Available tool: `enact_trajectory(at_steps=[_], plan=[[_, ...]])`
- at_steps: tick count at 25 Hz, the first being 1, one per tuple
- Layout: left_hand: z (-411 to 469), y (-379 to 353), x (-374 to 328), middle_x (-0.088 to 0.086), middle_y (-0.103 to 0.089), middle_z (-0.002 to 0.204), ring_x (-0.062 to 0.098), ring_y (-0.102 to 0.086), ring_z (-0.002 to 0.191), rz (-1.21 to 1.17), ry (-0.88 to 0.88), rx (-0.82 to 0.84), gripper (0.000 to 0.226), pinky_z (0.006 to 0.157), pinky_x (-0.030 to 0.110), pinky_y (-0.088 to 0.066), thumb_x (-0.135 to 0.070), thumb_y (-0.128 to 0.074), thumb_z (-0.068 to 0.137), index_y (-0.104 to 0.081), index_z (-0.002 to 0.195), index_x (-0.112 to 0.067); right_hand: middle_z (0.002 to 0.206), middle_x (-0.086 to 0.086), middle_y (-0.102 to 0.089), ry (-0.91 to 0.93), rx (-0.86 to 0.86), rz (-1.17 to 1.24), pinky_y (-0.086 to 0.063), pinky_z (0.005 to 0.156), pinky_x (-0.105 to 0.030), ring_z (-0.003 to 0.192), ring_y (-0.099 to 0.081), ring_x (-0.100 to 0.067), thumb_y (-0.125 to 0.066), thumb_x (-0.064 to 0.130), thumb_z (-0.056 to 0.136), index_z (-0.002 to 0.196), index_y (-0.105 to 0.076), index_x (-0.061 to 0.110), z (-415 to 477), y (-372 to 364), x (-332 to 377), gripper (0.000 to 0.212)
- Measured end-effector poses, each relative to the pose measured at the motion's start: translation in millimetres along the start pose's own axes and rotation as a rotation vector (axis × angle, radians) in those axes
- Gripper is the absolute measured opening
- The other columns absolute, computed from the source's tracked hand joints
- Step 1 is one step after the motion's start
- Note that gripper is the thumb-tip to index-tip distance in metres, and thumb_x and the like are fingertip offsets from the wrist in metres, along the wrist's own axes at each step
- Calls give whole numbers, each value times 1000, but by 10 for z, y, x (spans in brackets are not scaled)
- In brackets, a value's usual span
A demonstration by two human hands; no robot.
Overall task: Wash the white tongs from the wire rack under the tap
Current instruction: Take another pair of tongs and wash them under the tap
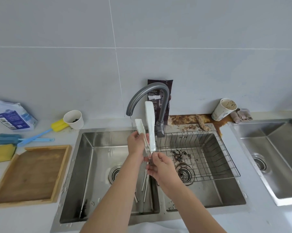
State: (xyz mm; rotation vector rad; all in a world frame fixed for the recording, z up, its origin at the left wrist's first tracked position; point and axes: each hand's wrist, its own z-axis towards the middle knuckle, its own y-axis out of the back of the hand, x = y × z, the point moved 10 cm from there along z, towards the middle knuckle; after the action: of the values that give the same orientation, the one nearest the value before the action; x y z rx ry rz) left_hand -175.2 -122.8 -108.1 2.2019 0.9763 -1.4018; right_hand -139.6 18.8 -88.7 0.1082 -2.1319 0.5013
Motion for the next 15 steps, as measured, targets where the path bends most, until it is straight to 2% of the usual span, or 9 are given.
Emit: enact_trajectory(at_steps=[2,4,7,9,11,13,15], plan=[[117,-121,-70,9,-69,84,8,-64,52,53,9,22,20,44,18,-48,-3,-49,94,-62,83,-12,89,-15,-65,8,-43,6,-47,54,-25,57,-54,-15,-39,14,106,87,-55,5,43,5,59,26],[270,-182,-148,16,-70,93,7,-65,51,77,22,33,11,41,15,-48,-5,-49,97,-57,104,-3,87,-14,-66,3,-54,20,-46,53,-25,55,-53,-14,-38,14,106,86,-53,7,71,4,83,26],[541,-95,-289,14,-69,96,13,-66,63,128,16,-33,29,42,14,-49,-3,-44,100,-49,128,0,84,-12,-68,1,-26,-1,-44,50,-24,51,-52,-13,-37,14,106,87,-52,6,89,-60,41,25],[657,-11,-327,8,-67,86,12,-63,61,172,0,-103,34,38,11,-45,-4,-39,101,-46,134,-1,82,-11,-68,16,-29,-17,-44,50,-24,49,-51,-12,-38,14,106,87,-53,6,135,-130,6,26],[631,-36,-315,0,-61,74,8,-57,55,262,-46,-125,32,33,13,-40,-10,-36,103,-47,131,0,80,-12,-67,29,-87,-19,-41,48,-24,48,-49,-12,-38,12,106,83,-52,8,243,-156,35,27],[540,-133,-203,-1,-59,73,6,-52,56,360,-67,-98,23,40,20,-38,-16,-35,104,-49,115,-3,75,-12,-63,31,-152,-31,-37,45,-23,46,-45,-11,-36,9,106,77,-49,10,354,-123,105,31],[522,-160,-150,0,-57,75,7,-49,57,413,-65,-74,14,45,22,-34,-19,-33,104,-43,102,-9,72,-10,-61,44,-155,-84,-35,44,-23,45,-43,-11,-35,10,106,76,-47,10,387,-130,128,32]])
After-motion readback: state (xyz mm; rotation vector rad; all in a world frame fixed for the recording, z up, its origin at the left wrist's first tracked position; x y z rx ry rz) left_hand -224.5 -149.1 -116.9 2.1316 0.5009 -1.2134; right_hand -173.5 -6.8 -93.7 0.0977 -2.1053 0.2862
